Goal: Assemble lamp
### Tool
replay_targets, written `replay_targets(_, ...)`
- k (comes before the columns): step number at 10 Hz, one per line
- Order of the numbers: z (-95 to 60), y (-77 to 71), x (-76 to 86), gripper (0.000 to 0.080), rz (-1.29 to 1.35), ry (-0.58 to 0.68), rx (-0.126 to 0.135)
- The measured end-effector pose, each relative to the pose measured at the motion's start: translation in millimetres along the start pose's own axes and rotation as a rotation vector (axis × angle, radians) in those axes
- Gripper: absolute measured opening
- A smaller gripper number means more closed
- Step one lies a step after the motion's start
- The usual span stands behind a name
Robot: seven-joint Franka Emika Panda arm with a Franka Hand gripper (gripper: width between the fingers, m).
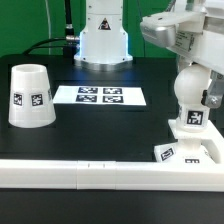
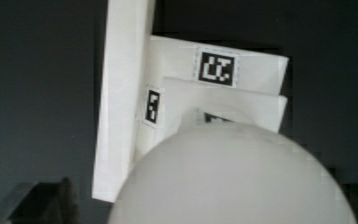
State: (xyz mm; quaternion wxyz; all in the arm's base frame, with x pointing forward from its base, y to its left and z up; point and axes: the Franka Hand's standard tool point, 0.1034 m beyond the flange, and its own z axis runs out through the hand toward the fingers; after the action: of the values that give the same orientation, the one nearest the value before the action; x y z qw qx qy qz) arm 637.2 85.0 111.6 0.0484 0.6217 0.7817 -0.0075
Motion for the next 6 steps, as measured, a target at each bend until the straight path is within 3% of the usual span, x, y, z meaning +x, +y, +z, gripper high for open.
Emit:
replay_targets(2, 1.6, -1.3, -3.4, 0.0698, -0.087, 0.0, 0.003)
replay_targets(3, 1.5, -1.3, -3.5, 0.0586, -0.087, 0.0, 0.003)
replay_targets(6, 1.6, -1.4, -4.4, 0.0571, -0.082, -0.001, 0.003)
